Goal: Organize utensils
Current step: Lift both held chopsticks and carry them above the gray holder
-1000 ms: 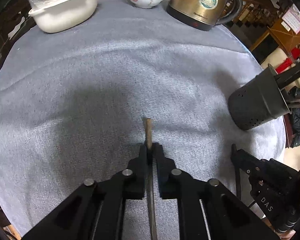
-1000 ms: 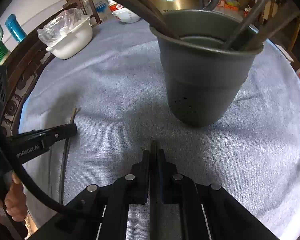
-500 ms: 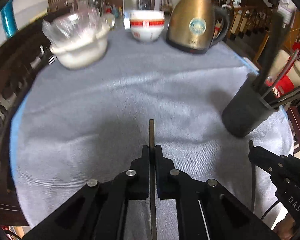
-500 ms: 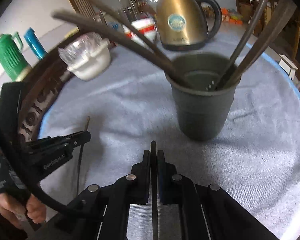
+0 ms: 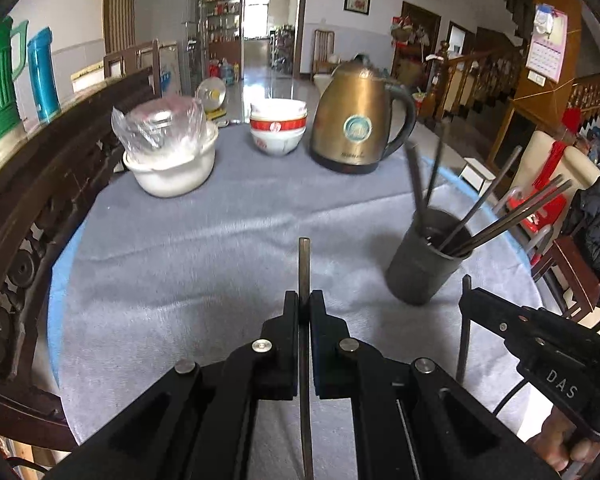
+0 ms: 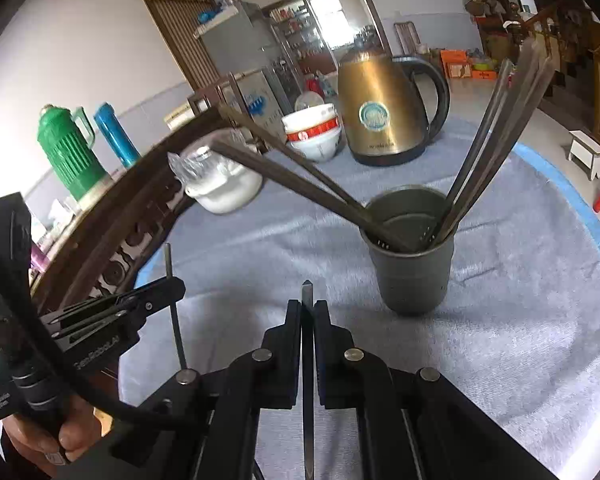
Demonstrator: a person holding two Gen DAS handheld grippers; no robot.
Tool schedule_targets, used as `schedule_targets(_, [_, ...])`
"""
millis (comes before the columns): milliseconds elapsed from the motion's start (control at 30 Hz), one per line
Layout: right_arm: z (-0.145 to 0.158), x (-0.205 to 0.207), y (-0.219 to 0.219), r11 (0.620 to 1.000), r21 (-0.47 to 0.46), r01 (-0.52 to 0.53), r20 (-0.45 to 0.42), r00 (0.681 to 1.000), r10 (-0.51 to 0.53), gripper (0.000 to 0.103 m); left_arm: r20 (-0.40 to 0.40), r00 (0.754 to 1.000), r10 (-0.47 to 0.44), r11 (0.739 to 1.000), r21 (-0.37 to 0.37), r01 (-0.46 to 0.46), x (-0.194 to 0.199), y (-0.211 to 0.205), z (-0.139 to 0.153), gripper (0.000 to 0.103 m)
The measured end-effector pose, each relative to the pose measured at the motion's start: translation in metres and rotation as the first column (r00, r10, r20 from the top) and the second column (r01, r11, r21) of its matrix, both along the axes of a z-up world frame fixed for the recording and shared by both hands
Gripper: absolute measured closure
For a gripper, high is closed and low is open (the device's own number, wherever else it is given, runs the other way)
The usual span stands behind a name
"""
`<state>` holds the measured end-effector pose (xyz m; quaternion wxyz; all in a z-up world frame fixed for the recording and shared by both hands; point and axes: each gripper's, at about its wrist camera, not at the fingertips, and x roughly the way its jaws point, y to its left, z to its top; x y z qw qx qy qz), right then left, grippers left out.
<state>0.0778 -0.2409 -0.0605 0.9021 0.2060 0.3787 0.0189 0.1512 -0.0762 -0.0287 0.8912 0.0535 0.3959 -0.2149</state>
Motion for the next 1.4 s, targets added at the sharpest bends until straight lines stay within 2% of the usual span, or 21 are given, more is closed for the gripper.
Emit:
schedule_targets(400, [0.032, -0.023, 0.0, 1.0, 0.014, 0.004, 0.109, 0.994, -0.006, 0.096, 0.054, 0.998, -0.016, 0.999, -0.037, 0.018, -0.023, -0.002, 0.031, 0.098])
schedule_targets(1400, [0.072, -0.052, -0.016, 0.999, -0.006, 0.044, 0.238, 0.97, -0.041, 0.096, 0.12, 0.992, -0.026, 0.995, -0.09, 0.037, -0.046, 0.003, 0.072, 0.098])
